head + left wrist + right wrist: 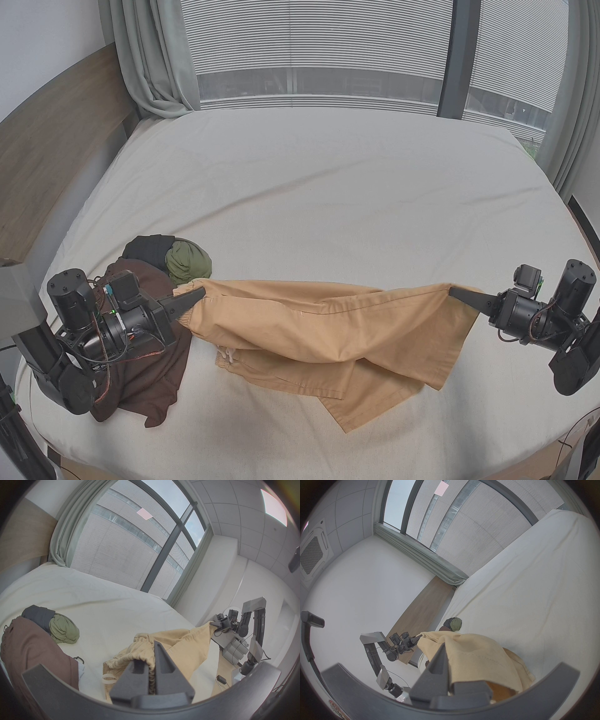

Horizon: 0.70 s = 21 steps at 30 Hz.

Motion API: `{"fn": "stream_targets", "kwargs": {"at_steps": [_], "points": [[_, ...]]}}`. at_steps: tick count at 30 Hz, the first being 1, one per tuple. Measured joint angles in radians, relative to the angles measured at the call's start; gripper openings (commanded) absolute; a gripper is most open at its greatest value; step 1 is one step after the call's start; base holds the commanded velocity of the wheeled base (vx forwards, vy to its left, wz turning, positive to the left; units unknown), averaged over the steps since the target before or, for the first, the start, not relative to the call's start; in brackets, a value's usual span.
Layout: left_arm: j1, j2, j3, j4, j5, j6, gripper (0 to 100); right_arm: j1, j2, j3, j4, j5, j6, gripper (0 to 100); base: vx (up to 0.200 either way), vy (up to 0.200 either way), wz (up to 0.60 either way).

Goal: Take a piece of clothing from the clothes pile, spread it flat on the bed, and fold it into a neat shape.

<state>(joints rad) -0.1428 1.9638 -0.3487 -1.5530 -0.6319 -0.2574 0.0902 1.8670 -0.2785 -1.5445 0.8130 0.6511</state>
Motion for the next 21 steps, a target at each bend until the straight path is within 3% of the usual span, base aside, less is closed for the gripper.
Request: {"fn": "stream_targets", "kwargs": {"at_steps": [10,21], "points": [[0.007,0.012,-0.005,0.0,0.0,0.072,0,-0.024,-0.008,-0.012,-0.001,0.0,0.017,0,0.0,0.0,0.0],[0.013,0.021,-0.011,0.0,0.0,0.077,0,-0.053,-0.02,-0.026,0.0,0.0,0.033,0,0.0,0.0,0.0]]}}
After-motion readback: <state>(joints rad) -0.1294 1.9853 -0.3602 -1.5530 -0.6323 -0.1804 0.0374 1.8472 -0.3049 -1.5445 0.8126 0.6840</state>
